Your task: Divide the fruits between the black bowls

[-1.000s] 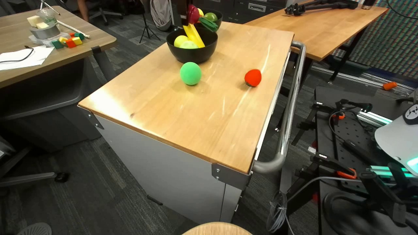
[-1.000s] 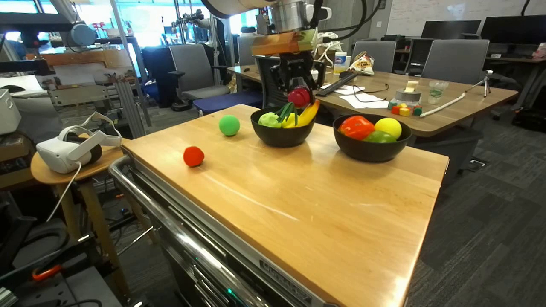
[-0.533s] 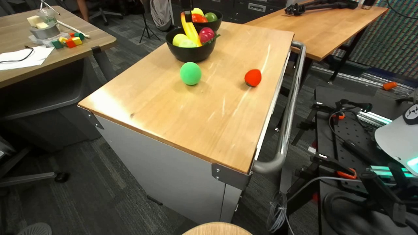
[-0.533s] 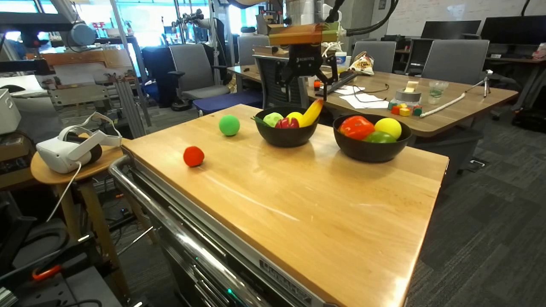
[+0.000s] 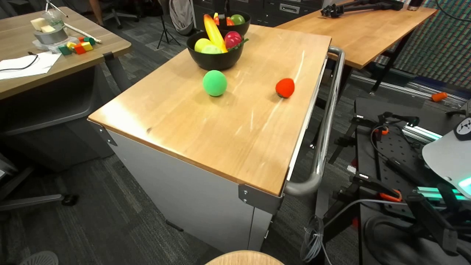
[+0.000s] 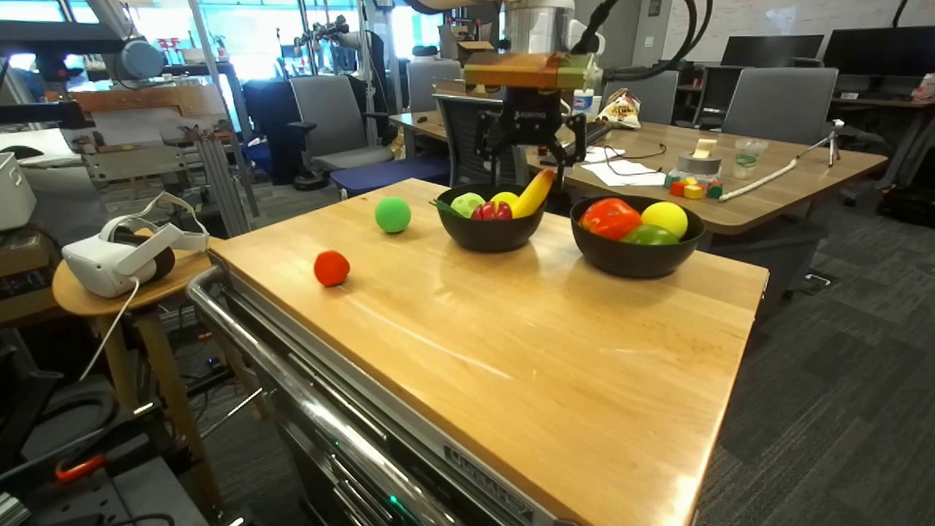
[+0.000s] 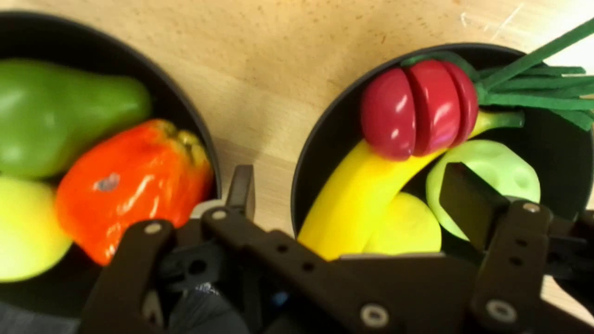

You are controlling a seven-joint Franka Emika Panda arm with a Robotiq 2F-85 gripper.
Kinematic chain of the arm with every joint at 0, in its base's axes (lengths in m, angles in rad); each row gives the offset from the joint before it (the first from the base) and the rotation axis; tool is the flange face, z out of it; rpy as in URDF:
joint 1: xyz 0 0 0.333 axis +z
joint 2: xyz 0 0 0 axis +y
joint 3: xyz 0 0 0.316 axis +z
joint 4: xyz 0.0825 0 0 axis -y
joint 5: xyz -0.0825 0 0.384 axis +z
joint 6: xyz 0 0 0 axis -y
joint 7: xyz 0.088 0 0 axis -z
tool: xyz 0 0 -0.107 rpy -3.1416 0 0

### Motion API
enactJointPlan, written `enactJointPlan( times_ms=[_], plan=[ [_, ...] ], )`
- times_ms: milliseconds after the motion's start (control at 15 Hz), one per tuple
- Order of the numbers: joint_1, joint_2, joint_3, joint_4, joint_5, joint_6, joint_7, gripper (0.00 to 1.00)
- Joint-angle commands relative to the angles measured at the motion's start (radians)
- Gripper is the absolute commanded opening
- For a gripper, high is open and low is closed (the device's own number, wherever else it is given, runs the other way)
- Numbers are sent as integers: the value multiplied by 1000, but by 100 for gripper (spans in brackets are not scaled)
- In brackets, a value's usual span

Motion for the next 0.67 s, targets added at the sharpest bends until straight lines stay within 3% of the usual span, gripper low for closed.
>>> enactJointPlan(
  times_ms=[0,200,400,600],
  plan=[
    [-10,-8,-6,-33,17,9,29,100],
    [-29,-38,-18,-115,34,46,61,100],
    [-25,-70,-7,-123,51,57,66,100],
    [-37,-194,36,-232,159,129,14,100]
  ],
)
